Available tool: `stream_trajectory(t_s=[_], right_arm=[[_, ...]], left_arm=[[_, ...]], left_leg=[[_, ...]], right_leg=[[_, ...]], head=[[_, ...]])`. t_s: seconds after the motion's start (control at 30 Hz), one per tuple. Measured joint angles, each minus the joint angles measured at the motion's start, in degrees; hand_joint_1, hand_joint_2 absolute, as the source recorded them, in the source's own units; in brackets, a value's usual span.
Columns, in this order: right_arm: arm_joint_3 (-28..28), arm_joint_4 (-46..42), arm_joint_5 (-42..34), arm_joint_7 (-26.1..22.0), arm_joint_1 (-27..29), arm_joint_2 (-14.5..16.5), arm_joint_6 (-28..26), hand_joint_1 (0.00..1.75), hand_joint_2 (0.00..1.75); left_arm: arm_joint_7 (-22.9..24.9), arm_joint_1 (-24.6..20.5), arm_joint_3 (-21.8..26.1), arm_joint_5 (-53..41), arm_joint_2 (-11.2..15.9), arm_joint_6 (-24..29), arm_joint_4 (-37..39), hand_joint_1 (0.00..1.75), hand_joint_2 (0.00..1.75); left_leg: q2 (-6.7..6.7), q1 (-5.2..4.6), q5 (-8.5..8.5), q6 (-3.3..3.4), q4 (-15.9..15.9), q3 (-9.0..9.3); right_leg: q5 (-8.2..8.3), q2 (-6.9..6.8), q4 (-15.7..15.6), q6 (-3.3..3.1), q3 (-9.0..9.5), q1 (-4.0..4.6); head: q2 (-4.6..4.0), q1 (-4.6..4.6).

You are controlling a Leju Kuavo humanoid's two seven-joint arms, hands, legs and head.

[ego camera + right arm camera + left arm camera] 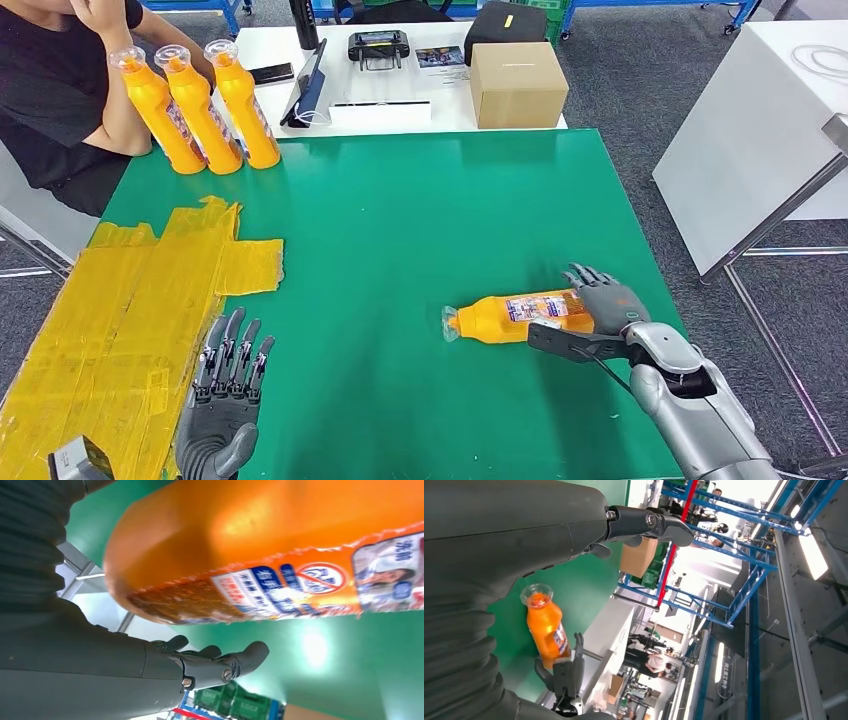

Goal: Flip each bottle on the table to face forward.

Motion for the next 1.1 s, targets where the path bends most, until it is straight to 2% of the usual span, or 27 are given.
stream_trajectory(t_s=[0.03, 0.07, 0.17, 0.2, 0.7, 0.83, 0.93, 1.03, 1.1], right_arm=[[0.8, 0.7, -0.1, -0.2, -0.7, -0.1, 0.3, 0.0, 1.75], [1.6, 1.6, -0.2, -0.5, -1.4, -0.2, 0.5, 0.36, 1.75], [4.5, 4.2, -0.6, -1.7, -3.4, -0.7, 1.6, 1.67, 1.75], [5.6, 5.0, -1.0, -2.3, -4.1, -1.1, 2.0, 1.75, 1.75], [19.9, 12.3, -12.0, -5.0, -12.5, -7.6, 6.6, 1.75, 1.75], [21.3, 13.2, -15.1, -4.2, -12.7, -8.2, 4.9, 1.75, 1.75], [19.7, 12.9, -18.2, -1.9, -10.3, -6.4, -2.0, 1.75, 1.75], [14.8, 9.9, -20.3, -0.2, -5.6, -2.8, -8.0, 1.75, 1.75], [11.2, 6.0, -21.9, -1.0, -1.9, 0.0, -10.5, 1.75, 1.75]], left_arm=[[0.0, -0.1, 0.0, 0.1, 0.0, 0.0, 0.1, 0.0, 1.75], [0.0, -0.1, -0.1, 0.2, 0.1, 0.0, 0.2, 0.0, 1.75], [0.0, -0.4, -0.2, 0.6, 0.3, 0.0, 0.5, 0.0, 1.75], [0.0, -0.5, -0.3, 0.7, 0.4, 0.0, 0.7, 0.0, 1.75], [-0.2, -2.7, -2.5, 2.6, 2.6, 1.3, 3.0, 0.0, 1.75], [-0.4, -3.0, -3.1, 2.9, 3.1, 2.0, 3.6, 0.0, 1.75], [-0.1, -2.6, -3.1, 2.9, 3.1, 2.6, 3.6, 0.0, 1.75], [0.6, -1.5, -2.9, 2.4, 3.0, 2.9, 3.0, 0.0, 1.75], [1.0, -0.7, -2.7, 1.9, 2.7, 3.1, 2.5, 0.0, 1.75]], left_leg=[[0.0, 0.0, 0.0, 0.0, 0.0, 0.0], [0.0, 0.0, 0.0, 0.0, 0.0, 0.0], [0.0, 0.0, 0.0, 0.0, 0.0, 0.0], [-0.01, 0.0, 0.01, 0.0, 0.0, 0.0], [0.0, 0.01, 0.0, 0.01, 0.2, 0.12], [0.0, 0.01, 0.0, 0.02, 0.2, 0.17], [0.0, 0.02, -0.02, 0.03, 0.2, 0.2], [0.01, 0.05, -0.02, 0.04, 0.2, 0.2], [-0.03, 0.11, -0.02, 0.03, 0.2, 0.17]], right_leg=[[0.0, 0.0, 0.0, 0.0, -0.01, 0.0], [0.0, 0.0, 0.0, 0.0, -0.01, 0.0], [0.0, -0.02, 0.0, 0.0, 0.0, 0.0], [0.0, -0.02, 0.0, 0.0, 0.0, -0.01], [0.01, -0.03, 0.0, 0.02, 0.17, -0.01], [0.02, -0.03, 0.0, 0.03, 0.29, 0.02], [0.02, -0.01, 0.0, 0.03, 0.36, 0.07], [0.02, 0.0, 0.0, 0.03, 0.36, 0.11], [0.02, -0.05, 0.0, 0.03, 0.35, 0.17]], head=[[0.0, 0.0], [0.0, 0.0], [0.0, 0.0], [0.0, 0.0], [0.0, 0.01], [0.0, 0.01], [0.0, 0.02], [0.0, 0.01], [0.0, 0.02]])
